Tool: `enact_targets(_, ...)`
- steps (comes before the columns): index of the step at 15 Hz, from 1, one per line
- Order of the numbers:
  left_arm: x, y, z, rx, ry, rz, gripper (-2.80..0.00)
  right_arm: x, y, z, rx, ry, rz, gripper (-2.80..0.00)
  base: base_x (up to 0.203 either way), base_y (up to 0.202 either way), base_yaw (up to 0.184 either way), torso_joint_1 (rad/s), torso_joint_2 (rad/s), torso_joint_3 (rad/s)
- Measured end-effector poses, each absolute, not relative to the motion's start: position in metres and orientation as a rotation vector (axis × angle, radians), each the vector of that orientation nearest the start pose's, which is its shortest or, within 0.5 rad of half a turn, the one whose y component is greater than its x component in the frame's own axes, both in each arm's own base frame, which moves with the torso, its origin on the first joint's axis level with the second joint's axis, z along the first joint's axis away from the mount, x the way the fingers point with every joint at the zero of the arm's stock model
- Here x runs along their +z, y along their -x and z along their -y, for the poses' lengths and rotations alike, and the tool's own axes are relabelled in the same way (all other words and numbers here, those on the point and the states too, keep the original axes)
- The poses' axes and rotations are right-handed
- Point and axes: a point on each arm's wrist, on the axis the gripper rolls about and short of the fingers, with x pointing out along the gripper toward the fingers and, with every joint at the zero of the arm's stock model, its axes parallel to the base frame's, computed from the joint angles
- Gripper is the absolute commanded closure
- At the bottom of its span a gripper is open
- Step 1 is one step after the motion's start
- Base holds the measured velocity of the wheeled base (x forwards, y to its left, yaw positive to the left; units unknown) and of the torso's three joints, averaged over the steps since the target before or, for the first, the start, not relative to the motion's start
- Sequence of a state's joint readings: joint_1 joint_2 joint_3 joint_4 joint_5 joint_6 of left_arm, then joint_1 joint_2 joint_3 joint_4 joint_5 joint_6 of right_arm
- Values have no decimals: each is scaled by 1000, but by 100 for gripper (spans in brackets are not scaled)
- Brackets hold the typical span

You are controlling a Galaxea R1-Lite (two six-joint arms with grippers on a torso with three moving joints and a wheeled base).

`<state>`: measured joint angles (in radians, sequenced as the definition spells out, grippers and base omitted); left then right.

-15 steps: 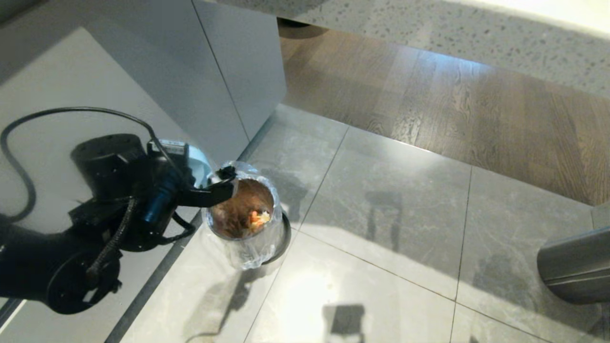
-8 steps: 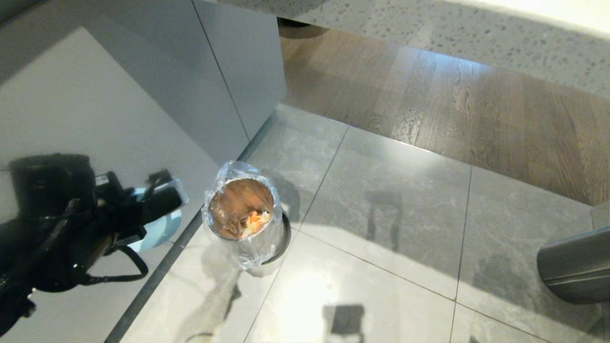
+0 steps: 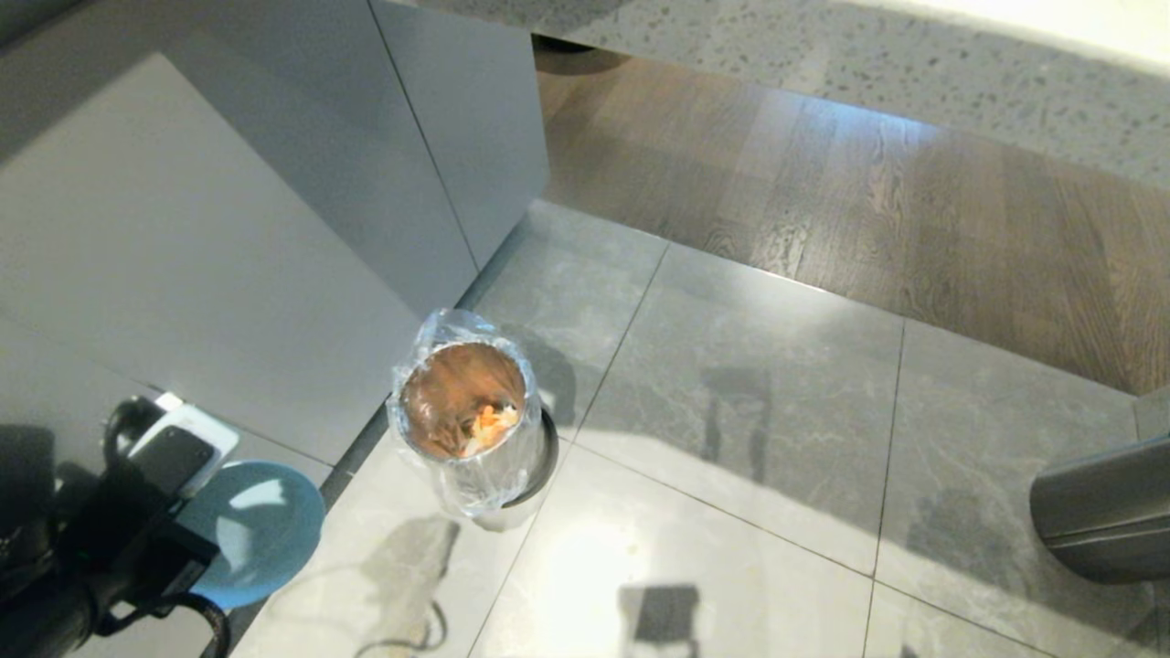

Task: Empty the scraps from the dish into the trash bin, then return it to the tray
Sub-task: Put the bowl back to the table

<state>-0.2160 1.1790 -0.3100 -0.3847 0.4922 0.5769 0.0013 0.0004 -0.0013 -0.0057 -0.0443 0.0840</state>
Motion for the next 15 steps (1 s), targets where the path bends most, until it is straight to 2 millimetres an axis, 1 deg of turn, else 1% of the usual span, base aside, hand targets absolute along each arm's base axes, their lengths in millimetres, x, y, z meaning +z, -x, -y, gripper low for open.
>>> enact_targets(3,131,-114,14,168,-576,-510,0,76,23,1,-43,-84,8,0,0,0,0,0,0,0)
enact_targets(8,110,-70,5,205,-447,-448,0,76,23,1,-43,-85,8,0,0,0,0,0,0,0)
enact_targets(11,102,-51,0,232,-338,-413,0,76,23,1,-43,-85,8,0,0,0,0,0,0,0)
enact_targets(15,95,-31,-5,244,-274,-383,0,76,23,1,-43,-85,8,0,0,0,0,0,0,0)
